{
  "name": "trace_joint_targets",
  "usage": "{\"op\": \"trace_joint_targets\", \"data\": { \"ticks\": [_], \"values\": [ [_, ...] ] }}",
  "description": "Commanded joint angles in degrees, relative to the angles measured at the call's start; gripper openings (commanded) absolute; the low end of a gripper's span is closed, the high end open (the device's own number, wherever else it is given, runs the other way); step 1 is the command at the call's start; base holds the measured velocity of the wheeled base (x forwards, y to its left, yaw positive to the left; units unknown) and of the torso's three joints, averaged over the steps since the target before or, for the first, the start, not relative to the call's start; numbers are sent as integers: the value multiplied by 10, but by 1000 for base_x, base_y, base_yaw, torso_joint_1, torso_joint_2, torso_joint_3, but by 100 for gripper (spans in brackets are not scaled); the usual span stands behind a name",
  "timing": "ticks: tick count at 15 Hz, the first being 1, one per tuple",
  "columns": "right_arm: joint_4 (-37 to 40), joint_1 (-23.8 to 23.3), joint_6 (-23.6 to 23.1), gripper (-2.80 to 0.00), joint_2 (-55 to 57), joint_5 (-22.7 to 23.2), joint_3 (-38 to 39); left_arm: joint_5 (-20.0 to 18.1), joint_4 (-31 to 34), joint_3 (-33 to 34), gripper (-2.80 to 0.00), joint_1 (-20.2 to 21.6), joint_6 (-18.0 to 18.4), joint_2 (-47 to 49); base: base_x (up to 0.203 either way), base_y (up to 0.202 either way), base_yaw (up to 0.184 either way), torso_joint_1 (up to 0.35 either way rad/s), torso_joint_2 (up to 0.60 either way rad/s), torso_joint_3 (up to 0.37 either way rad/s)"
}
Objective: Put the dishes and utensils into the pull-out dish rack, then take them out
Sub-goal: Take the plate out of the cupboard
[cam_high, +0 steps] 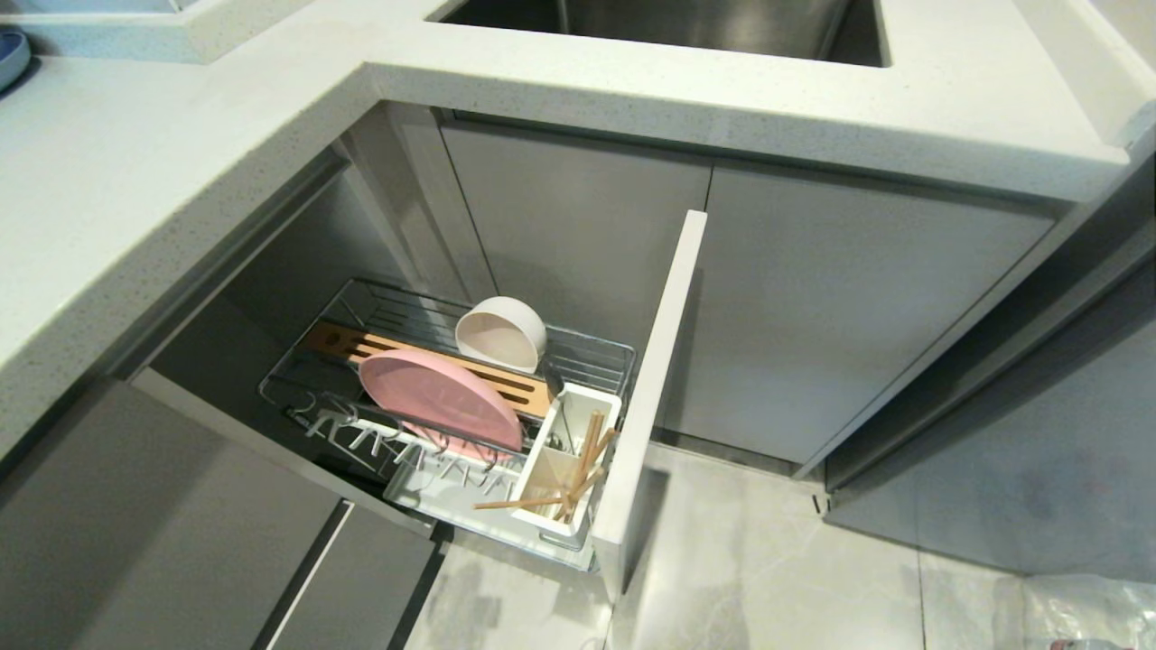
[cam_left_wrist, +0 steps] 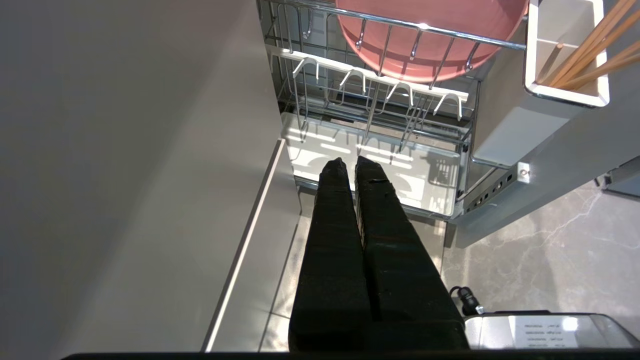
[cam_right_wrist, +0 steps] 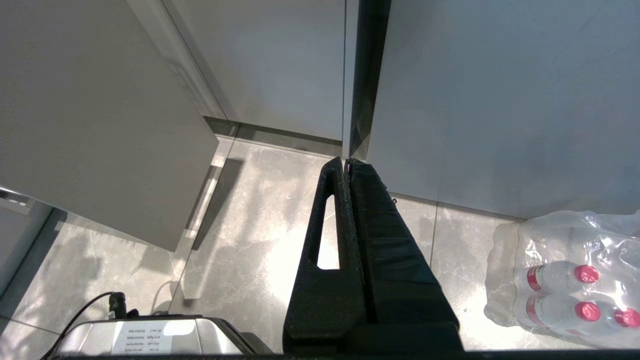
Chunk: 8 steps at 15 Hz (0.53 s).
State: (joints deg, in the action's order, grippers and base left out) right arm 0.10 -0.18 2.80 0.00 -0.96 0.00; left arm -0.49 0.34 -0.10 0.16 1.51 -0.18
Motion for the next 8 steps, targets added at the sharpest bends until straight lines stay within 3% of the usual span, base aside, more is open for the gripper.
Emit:
{"op": "trace_joint_targets", "data": {
  "ticks": [1,8],
  "values": [
    [0,0,0,-280,0,0,1,0,0,0,-280,0,-1,0,0,0,0,0,0,0],
    [0,0,0,-280,0,0,1,0,0,0,-280,0,-1,0,0,0,0,0,0,0]
  ]
}}
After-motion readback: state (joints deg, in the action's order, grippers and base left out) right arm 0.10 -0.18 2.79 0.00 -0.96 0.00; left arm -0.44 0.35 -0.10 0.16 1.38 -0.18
